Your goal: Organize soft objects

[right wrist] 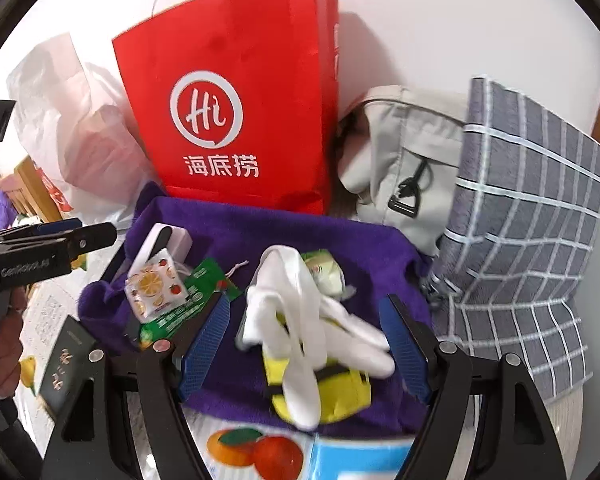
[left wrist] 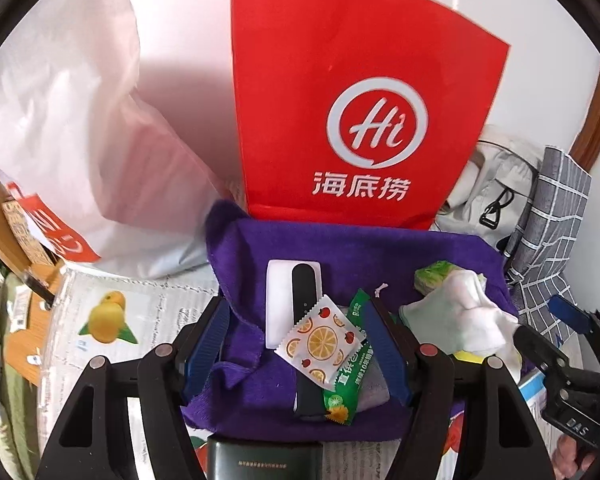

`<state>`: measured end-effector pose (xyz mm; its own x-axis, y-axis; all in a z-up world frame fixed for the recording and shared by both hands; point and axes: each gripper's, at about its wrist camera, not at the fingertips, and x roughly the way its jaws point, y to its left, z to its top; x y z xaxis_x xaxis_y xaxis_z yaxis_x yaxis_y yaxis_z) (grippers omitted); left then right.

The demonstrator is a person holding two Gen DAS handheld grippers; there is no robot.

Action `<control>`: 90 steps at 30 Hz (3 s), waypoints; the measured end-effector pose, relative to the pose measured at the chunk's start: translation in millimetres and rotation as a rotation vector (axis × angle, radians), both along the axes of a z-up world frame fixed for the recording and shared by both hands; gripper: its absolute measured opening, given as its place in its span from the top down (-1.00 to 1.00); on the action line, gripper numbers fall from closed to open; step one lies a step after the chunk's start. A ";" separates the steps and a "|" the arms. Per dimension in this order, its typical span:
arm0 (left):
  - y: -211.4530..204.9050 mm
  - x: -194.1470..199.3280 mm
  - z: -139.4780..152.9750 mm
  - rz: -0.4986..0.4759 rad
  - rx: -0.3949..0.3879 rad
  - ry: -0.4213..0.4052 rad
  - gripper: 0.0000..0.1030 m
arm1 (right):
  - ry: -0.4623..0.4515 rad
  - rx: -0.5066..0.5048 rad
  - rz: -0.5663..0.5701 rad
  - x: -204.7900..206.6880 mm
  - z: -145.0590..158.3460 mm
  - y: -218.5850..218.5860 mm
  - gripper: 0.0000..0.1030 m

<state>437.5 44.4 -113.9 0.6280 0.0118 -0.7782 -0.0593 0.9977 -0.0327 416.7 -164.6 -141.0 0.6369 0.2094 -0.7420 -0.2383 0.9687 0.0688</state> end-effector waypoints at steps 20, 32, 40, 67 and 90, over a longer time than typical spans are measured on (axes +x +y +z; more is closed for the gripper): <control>-15.6 -166.3 67.4 0.011 -0.007 -0.062 -0.79 | -0.090 0.013 -0.043 -157.5 70.0 -18.5 -1.00; -36.4 -280.8 80.9 -0.010 -0.014 -0.105 -0.79 | -0.066 0.103 -0.053 -264.5 89.6 -33.2 -1.00; -46.2 -341.4 88.0 0.001 -0.013 -0.145 -0.79 | -0.106 0.050 -0.082 -321.9 96.1 -40.7 -1.00; -46.1 -394.6 90.3 0.001 0.024 -0.170 -0.79 | -0.123 0.043 -0.102 -381.8 100.5 -49.4 -1.00; -59.4 -397.7 91.7 -0.011 0.040 -0.171 -0.79 | -0.129 0.042 -0.095 -385.0 101.7 -50.2 -1.00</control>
<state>39.8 -14.9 -22.2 0.7517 0.0330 -0.6587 -0.0452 0.9990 -0.0016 31.7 -214.8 -39.3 0.7451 0.1728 -0.6442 -0.1549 0.9843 0.0848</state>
